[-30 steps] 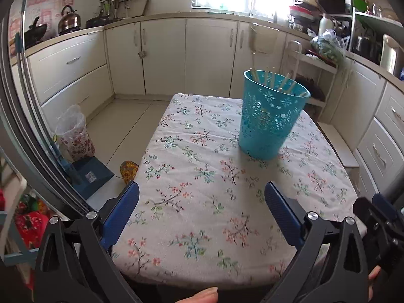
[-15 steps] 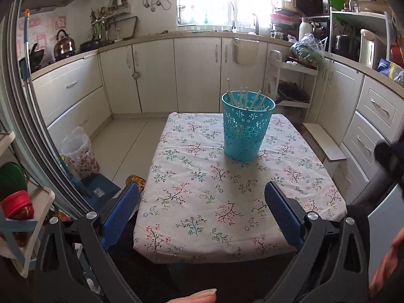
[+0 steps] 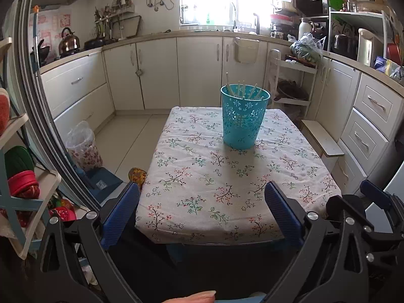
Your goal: Organize utensils
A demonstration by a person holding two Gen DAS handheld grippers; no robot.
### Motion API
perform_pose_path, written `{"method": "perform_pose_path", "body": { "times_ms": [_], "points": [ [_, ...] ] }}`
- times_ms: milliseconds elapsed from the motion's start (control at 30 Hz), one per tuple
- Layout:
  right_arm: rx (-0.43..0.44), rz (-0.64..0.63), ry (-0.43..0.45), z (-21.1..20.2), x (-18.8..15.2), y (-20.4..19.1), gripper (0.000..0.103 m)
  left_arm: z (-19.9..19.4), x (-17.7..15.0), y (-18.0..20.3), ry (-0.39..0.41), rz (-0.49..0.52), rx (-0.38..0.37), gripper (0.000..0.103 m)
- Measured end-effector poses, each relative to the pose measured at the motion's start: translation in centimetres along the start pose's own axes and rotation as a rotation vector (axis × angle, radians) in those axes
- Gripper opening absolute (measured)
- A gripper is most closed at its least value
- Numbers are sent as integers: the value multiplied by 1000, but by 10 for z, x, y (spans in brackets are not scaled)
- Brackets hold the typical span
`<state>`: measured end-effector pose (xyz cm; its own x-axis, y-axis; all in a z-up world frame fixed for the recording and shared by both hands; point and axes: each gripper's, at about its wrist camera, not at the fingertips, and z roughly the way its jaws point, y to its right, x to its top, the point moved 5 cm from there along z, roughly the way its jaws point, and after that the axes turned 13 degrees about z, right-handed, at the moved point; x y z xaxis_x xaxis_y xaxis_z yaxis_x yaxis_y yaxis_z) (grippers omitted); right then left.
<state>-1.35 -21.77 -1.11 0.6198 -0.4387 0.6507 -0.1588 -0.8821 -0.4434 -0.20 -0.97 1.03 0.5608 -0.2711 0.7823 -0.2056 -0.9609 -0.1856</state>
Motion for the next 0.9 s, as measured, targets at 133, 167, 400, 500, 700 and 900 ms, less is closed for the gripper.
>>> {"method": "perform_pose_path", "body": {
  "times_ms": [133,167,400,500,700,900],
  "points": [
    [3,8,13,-5,2,2,96,-3,2,1,6,-3,2,96],
    [3,9,14,-6,2,2,96,-3,2,1,6,-4,2,96],
    [9,10,18,-8,3,4,96,-6,2,2,12,0,6,96],
    [8,10,17,-8,3,4,96,-6,2,2,11,-1,7,96],
    [7,8,16,-9,2,2,96,-8,0,1,15,-7,8,96],
    [11,0,14,-10,1,1,96,-8,0,0,15,-9,10,96]
  ]
}}
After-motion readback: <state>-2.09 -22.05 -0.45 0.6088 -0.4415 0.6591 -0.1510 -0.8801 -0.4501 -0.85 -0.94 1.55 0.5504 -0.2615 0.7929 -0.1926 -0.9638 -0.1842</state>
